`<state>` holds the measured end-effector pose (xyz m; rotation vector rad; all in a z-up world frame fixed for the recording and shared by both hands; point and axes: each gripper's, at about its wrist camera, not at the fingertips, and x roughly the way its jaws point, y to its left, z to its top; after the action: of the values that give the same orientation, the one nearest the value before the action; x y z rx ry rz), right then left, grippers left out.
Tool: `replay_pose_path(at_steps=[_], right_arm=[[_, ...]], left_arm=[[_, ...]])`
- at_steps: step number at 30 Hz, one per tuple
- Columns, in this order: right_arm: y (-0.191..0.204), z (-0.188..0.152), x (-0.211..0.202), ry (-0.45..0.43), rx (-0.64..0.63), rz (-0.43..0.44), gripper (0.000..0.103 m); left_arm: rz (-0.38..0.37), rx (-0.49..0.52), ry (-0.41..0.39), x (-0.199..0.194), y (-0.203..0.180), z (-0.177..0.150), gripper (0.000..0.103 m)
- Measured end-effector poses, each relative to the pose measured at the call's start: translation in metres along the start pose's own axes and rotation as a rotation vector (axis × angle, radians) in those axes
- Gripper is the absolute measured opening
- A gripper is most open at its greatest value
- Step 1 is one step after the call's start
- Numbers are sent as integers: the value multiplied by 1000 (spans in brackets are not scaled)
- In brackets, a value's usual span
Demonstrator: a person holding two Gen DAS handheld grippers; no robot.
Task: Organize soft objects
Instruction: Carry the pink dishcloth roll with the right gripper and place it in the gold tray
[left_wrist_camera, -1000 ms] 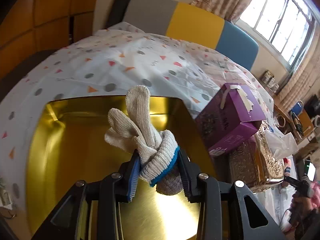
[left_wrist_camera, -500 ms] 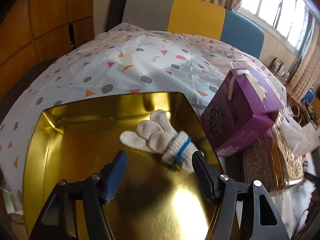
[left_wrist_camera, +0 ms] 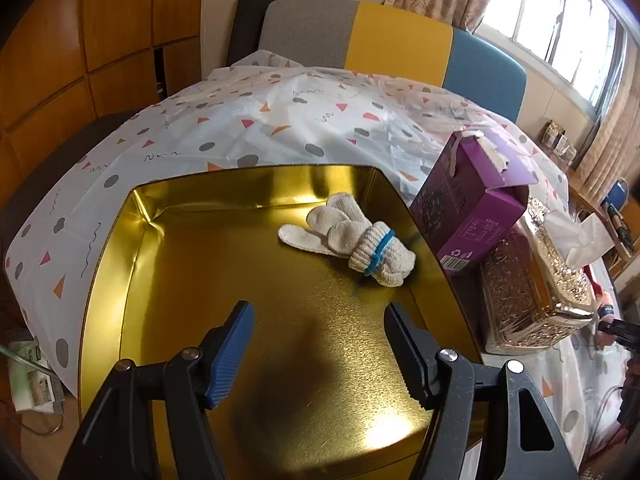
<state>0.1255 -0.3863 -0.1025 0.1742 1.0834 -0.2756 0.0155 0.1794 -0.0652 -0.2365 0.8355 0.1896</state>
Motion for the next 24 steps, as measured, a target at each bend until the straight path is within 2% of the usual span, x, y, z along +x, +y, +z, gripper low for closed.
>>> replay_pose_path(at_steps=[8,12,17,24], right_arm=[[9,-7,-62,-144,17,48,28],[28,-10,-99,-218,-11,117,28],[77,-18,-146,-294,-116,231,28],[179,-48,-190,-293,-324,468,28]], left_arm=[[-14,43,-53,-18,-8,-1,69],[-13,40,-66,-23,-7,-1,70],[-2,15,-83,-28,2,-1,70],[19,-24,-94,-34,17,-2,70]])
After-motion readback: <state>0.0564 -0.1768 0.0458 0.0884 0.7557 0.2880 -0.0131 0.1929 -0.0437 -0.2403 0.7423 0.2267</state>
